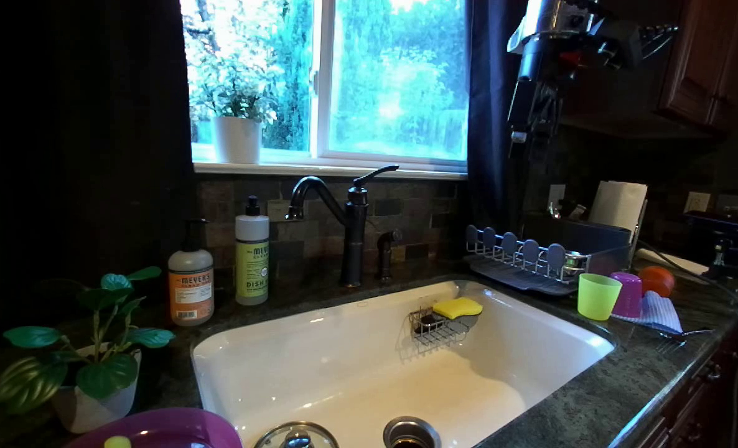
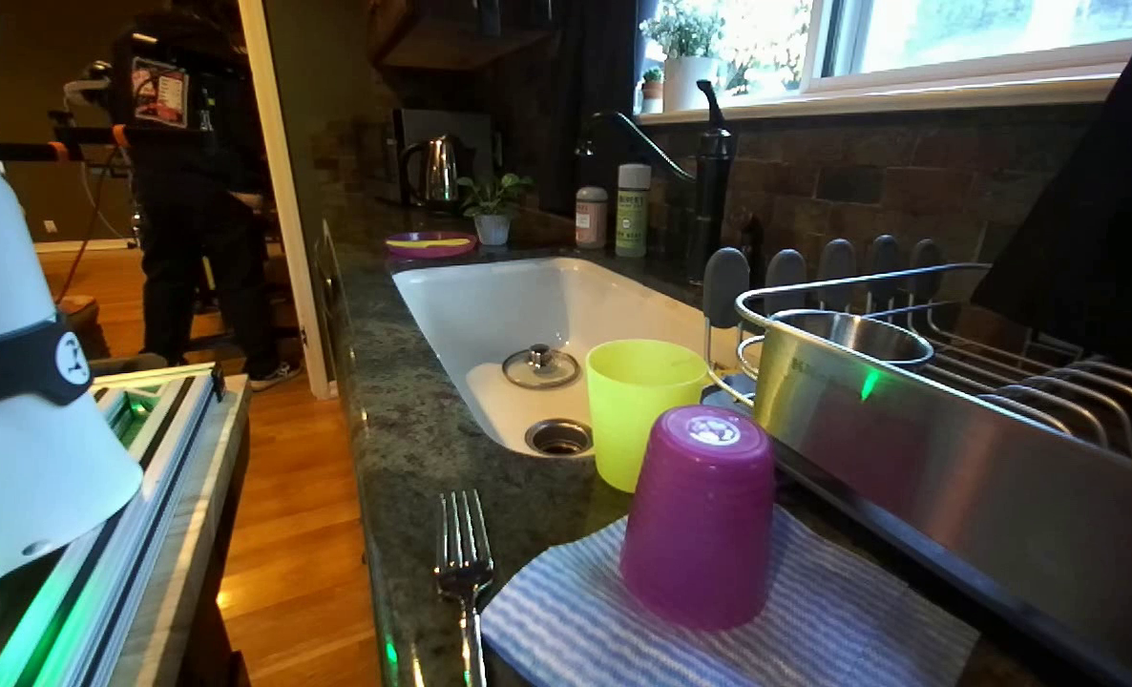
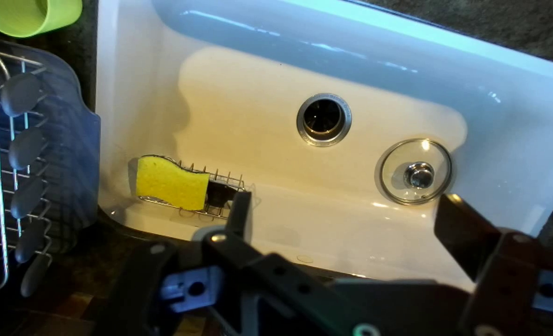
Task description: Put the yellow knife in the yellow cup.
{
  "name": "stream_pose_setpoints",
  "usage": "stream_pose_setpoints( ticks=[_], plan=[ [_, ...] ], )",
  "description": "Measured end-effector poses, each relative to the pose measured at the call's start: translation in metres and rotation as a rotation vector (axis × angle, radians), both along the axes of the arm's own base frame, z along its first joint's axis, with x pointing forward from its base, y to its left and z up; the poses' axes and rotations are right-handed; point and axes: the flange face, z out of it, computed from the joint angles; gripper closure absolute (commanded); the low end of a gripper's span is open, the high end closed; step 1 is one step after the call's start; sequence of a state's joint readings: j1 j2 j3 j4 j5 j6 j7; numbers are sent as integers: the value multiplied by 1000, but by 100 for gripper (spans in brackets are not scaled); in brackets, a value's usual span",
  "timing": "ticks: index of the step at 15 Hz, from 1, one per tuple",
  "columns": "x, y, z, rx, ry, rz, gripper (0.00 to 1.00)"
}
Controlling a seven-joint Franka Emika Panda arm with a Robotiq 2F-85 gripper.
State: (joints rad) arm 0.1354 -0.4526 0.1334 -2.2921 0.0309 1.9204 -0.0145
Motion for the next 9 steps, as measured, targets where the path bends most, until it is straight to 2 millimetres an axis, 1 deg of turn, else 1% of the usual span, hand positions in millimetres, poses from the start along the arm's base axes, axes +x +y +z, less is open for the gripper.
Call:
stream_pose_setpoints(
  ticks=[2,3,5,7,9],
  plan=[
    [0,1,0,-1,0,8,0],
    [-1,6,-1,-2,1,24,0],
    [-8,26,-5,-13,5,74,0],
    [-23,64,-11,-32,11,162,0],
    [-48,119,-20,-17,18,277,0]
  ],
)
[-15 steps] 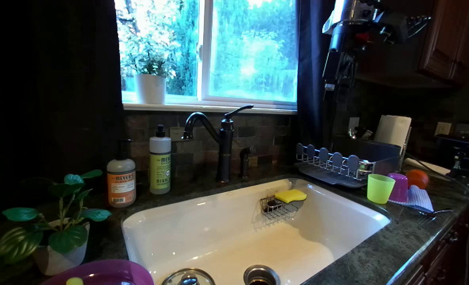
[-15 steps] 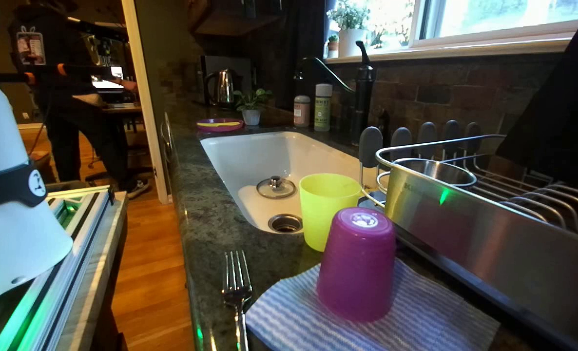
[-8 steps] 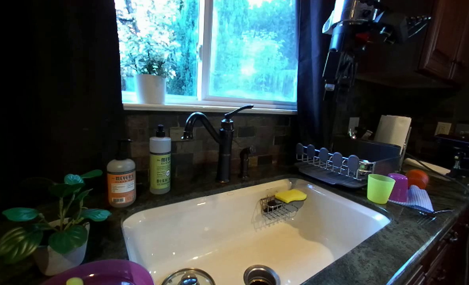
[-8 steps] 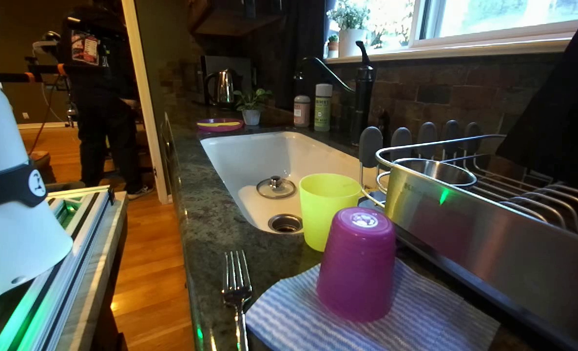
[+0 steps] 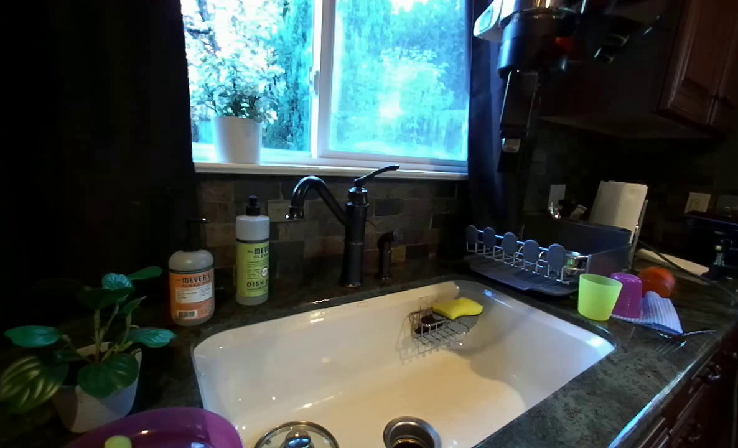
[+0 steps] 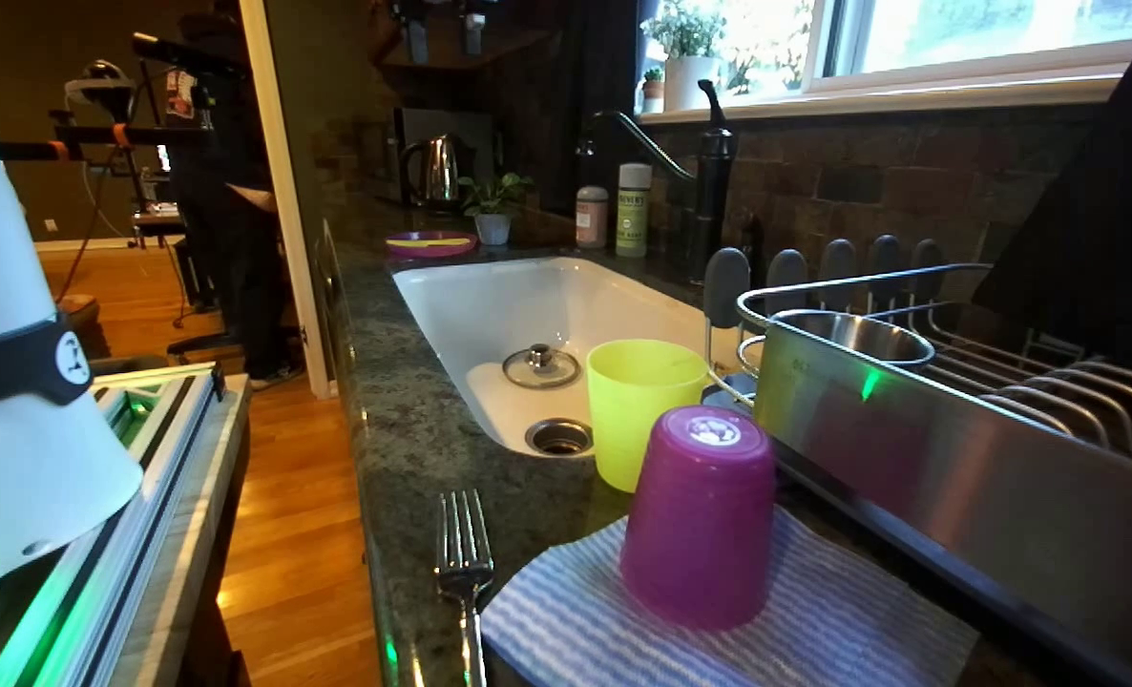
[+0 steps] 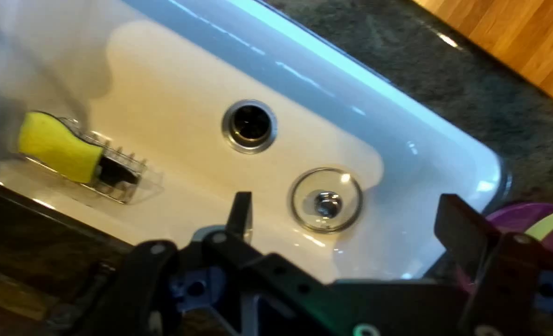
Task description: Put the yellow knife in the yellow cup.
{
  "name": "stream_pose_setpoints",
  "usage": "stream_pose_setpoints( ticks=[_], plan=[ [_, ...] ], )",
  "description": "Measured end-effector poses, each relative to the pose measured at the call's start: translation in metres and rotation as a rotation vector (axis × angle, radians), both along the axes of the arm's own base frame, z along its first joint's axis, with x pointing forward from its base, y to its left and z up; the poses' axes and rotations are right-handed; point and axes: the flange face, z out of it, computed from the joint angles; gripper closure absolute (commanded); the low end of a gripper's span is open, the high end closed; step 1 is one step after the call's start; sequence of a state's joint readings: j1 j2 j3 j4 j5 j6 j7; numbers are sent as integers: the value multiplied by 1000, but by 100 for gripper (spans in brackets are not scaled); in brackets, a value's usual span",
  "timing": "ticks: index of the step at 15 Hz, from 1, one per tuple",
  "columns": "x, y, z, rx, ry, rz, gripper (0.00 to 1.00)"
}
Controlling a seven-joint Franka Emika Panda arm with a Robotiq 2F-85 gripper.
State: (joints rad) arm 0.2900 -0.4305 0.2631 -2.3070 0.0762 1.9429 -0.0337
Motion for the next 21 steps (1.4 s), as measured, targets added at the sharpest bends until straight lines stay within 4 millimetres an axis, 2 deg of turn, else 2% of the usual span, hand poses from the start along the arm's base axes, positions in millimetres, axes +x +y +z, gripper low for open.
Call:
stream_pose_setpoints(
  ticks=[4,6,8,10,13,17,21],
  plan=[
    [-51,111,-32,54,-32,241,0],
    [-60,141,-49,75,-28,300,0],
    [-54,146,-55,80,-13,305,0],
    [-49,144,-52,74,-24,293,0],
    [-45,147,-53,20,-108,165,0],
    [-23,170,-88,31,-155,-21,0],
    [11,219,-124,179,-47,-72,0]
  ],
)
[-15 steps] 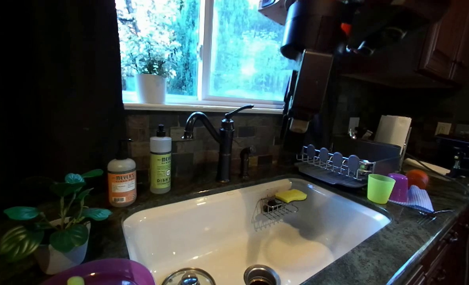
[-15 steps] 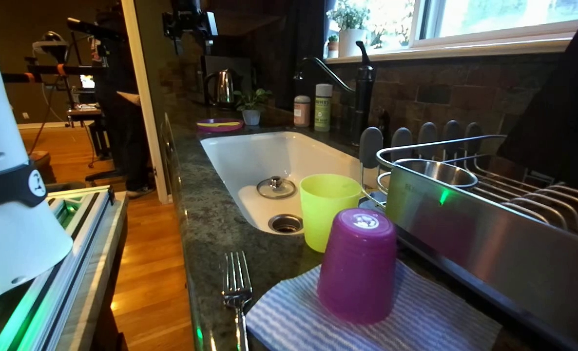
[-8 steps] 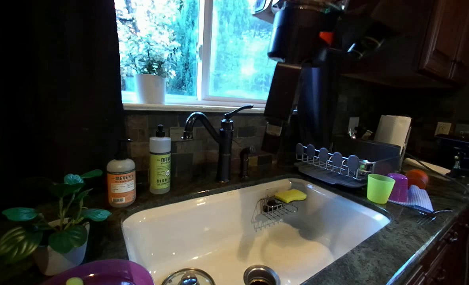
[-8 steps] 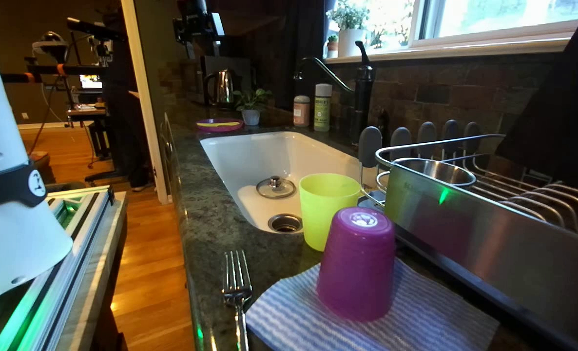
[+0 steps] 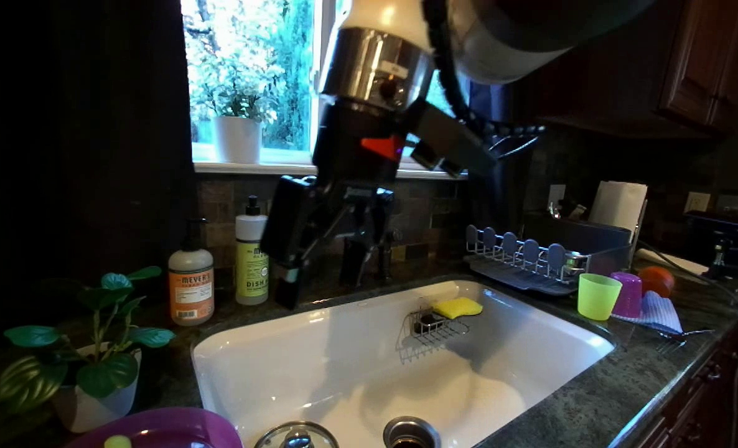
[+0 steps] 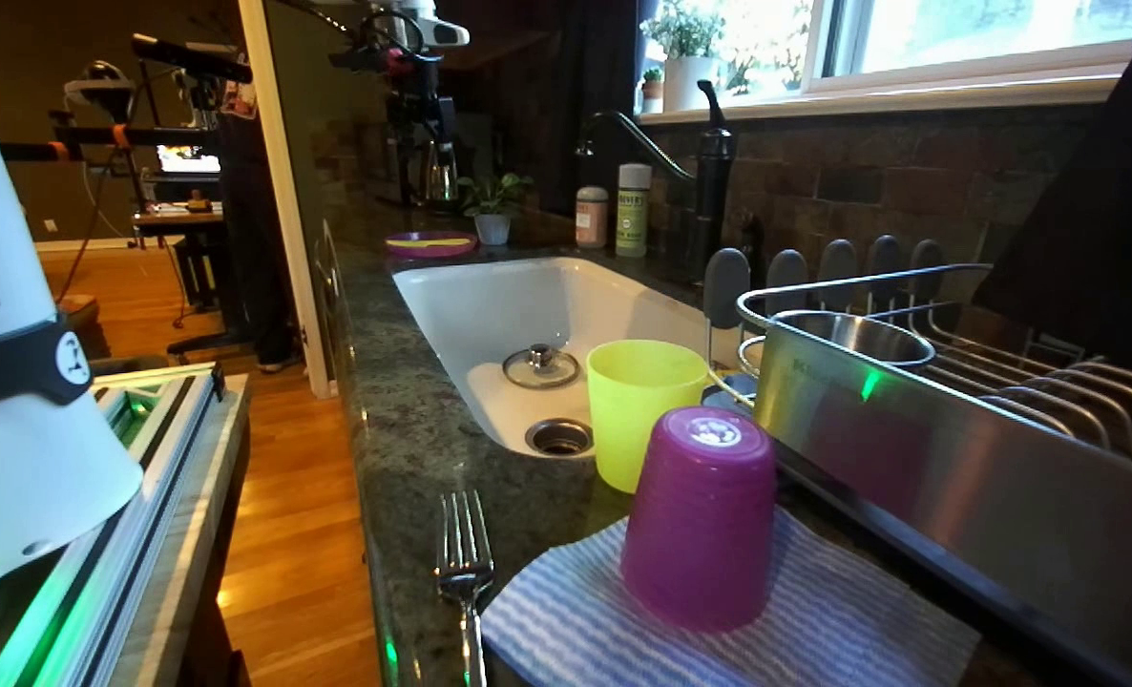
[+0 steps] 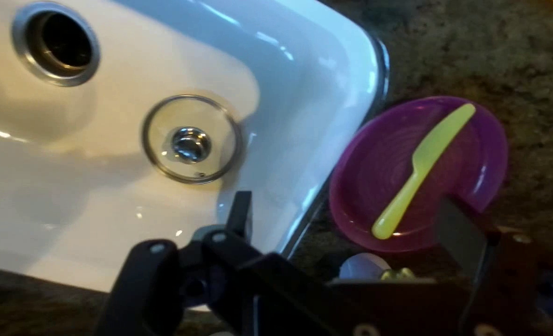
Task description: Put the yellow knife in the yellow cup.
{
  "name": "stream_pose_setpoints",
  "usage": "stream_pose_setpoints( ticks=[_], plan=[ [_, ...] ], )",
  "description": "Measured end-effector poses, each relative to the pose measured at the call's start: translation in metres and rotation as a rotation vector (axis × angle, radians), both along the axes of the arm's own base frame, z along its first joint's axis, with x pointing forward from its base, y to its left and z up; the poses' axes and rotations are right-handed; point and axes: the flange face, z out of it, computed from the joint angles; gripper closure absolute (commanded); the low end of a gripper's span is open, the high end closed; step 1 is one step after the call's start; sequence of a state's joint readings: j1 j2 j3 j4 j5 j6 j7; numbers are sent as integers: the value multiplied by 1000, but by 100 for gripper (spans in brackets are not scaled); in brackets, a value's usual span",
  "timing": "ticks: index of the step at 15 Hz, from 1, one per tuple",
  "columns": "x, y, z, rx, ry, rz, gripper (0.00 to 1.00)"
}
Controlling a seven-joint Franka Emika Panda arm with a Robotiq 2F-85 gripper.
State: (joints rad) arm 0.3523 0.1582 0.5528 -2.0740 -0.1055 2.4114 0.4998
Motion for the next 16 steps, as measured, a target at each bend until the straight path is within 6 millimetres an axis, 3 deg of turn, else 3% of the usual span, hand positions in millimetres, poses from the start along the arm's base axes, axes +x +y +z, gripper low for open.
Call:
stream_pose_setpoints(
  ticks=[5,7,12,16],
  plan=[
    [11,78,-42,132,125,-56,0],
    [14,88,-47,147,141,-60,0],
    [26,90,-53,125,108,-128,0],
    [26,123,-75,109,80,-178,0]
  ],
)
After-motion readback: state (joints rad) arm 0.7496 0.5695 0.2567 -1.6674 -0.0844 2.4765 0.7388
